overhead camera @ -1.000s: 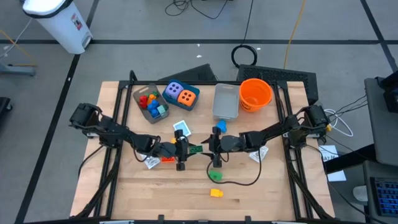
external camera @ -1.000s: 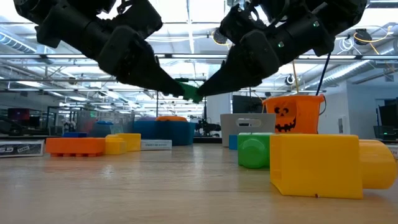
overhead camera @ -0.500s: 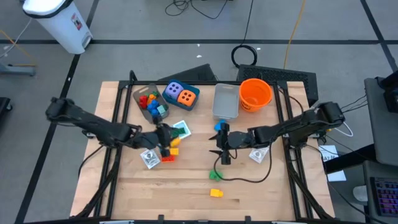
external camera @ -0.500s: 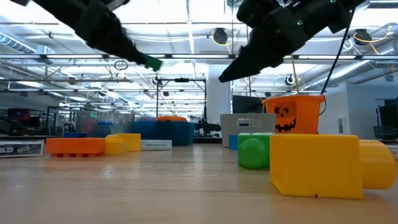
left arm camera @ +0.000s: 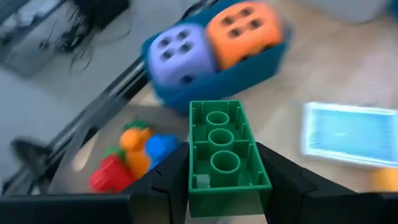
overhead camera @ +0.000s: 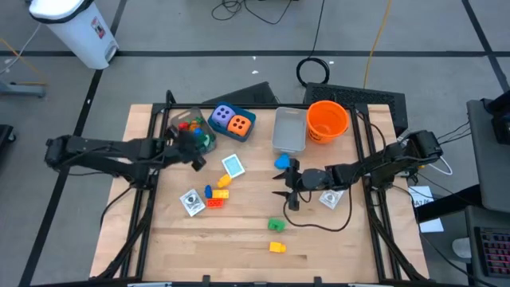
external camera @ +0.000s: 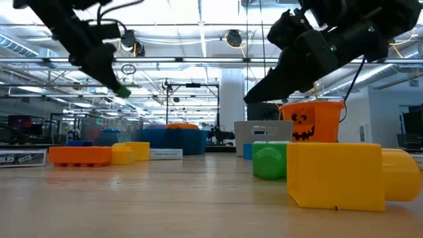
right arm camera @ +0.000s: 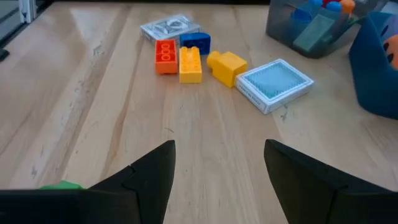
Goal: Pick & Place Toys
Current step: Put the green game piece into the black bin
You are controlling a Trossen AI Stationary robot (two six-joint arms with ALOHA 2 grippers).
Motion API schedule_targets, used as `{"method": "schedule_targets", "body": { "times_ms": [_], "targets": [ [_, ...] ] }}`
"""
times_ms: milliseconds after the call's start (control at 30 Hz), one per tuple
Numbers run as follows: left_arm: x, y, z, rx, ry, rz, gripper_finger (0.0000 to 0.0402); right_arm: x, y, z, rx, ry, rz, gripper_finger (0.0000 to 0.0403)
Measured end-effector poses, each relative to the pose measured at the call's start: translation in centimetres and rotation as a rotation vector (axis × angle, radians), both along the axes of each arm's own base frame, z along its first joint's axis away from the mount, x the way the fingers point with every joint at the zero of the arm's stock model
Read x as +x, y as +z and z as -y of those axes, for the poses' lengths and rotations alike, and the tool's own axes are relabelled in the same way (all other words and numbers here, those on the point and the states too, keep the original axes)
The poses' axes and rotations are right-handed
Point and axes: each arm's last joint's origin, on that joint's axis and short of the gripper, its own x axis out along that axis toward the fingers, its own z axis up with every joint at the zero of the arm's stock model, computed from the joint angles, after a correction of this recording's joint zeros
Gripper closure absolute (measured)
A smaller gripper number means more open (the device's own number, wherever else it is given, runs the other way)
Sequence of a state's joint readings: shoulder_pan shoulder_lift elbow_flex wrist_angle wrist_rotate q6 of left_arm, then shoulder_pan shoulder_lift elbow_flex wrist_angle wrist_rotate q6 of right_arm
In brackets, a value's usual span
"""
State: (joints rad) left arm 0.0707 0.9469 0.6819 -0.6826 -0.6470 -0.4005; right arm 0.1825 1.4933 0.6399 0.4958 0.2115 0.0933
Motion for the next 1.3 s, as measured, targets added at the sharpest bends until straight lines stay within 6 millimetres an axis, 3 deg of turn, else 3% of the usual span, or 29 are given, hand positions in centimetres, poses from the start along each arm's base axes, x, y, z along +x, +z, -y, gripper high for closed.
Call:
{"method": "schedule_targets", "body": {
  "times_ms": [300, 533, 733, 1067, 1300],
  "targets": [
    [-1.0, -0.3, -3.6, -0.103, 0.101, -0.035, 0.0231, -0.2, -0.2, 0.1, -0.003, -0.001, 0.004, 0.0165],
    [-1.3, -1.0, -5.1, -0.211, 0.068, -0.074, 0.0251, -0.1, -0.2, 0.5, -0.002, -0.016, 0.004, 0.0165],
    [-1.5, -1.9, -6.2, -0.305, 0.066, -0.19, 0.0229, -0.1, -0.2, 0.8, 0.001, -0.025, 0.004, 0.0165],
    [0.1, 0.5, -8.2, -0.405, 0.085, -0.378, 0.0251, -0.1, -0.2, 0.8, 0.002, -0.024, 0.004, 0.0165],
    [1.6, 0.9, -10.4, -0.527, 0.093, -0.536, 0.0226, -0.1, -0.2, 0.7, 0.002, -0.023, 0.004, 0.0165]
  ]
}}
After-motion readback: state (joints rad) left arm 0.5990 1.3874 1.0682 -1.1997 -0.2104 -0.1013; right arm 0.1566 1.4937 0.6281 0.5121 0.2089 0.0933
